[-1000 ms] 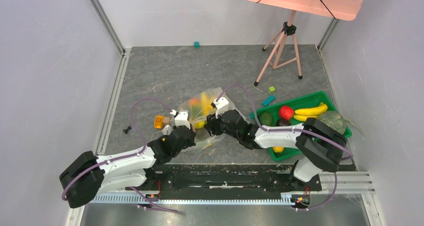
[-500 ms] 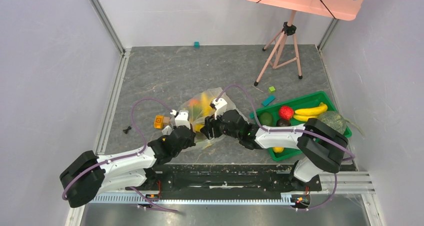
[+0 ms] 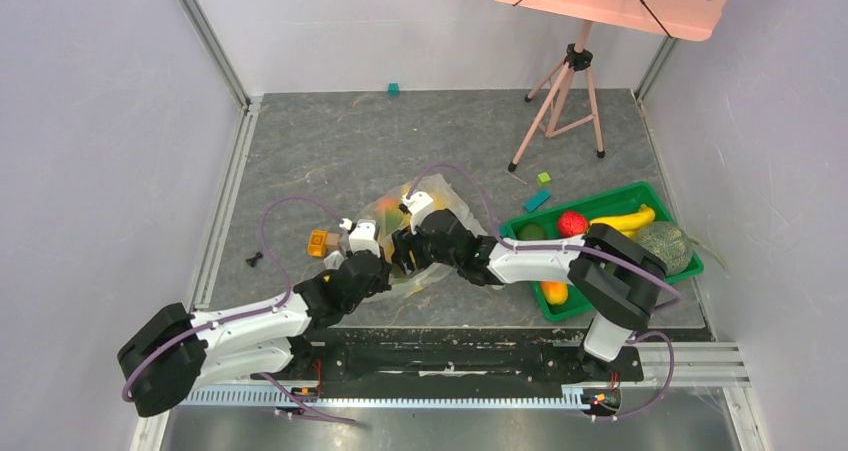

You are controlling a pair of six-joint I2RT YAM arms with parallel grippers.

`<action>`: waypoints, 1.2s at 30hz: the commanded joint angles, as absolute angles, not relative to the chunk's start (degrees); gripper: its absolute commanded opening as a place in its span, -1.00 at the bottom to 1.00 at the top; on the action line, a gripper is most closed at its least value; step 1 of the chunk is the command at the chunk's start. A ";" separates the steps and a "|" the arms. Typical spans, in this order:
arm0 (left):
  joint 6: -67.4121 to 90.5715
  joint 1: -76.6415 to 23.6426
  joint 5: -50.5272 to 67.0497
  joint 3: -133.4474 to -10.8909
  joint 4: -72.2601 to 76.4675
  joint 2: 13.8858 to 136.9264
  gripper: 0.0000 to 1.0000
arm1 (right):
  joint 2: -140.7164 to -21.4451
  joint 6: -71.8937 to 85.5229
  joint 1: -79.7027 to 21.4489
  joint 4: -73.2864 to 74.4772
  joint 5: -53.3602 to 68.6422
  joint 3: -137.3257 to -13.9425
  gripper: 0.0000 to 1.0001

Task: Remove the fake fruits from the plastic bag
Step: Take out the fake fruit from the plastic bag.

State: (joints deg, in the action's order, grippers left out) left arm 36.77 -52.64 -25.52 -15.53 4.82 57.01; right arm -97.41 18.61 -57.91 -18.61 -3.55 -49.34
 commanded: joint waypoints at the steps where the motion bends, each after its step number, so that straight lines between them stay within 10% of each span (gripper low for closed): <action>1: 38.85 -53.00 -27.33 -15.21 5.80 56.14 -0.96 | -99.03 12.49 -58.13 -14.40 -6.18 -53.38 0.29; 36: 39.32 -52.99 -28.87 -15.77 5.62 58.41 -0.96 | -90.49 3.27 -58.15 -7.87 2.37 -48.08 -0.62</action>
State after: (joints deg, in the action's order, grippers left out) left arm 37.10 -52.71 -26.68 -15.53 4.80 58.37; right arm -95.48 5.13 -57.98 -10.72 0.97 -49.19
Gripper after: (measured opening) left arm 0.026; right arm 0.386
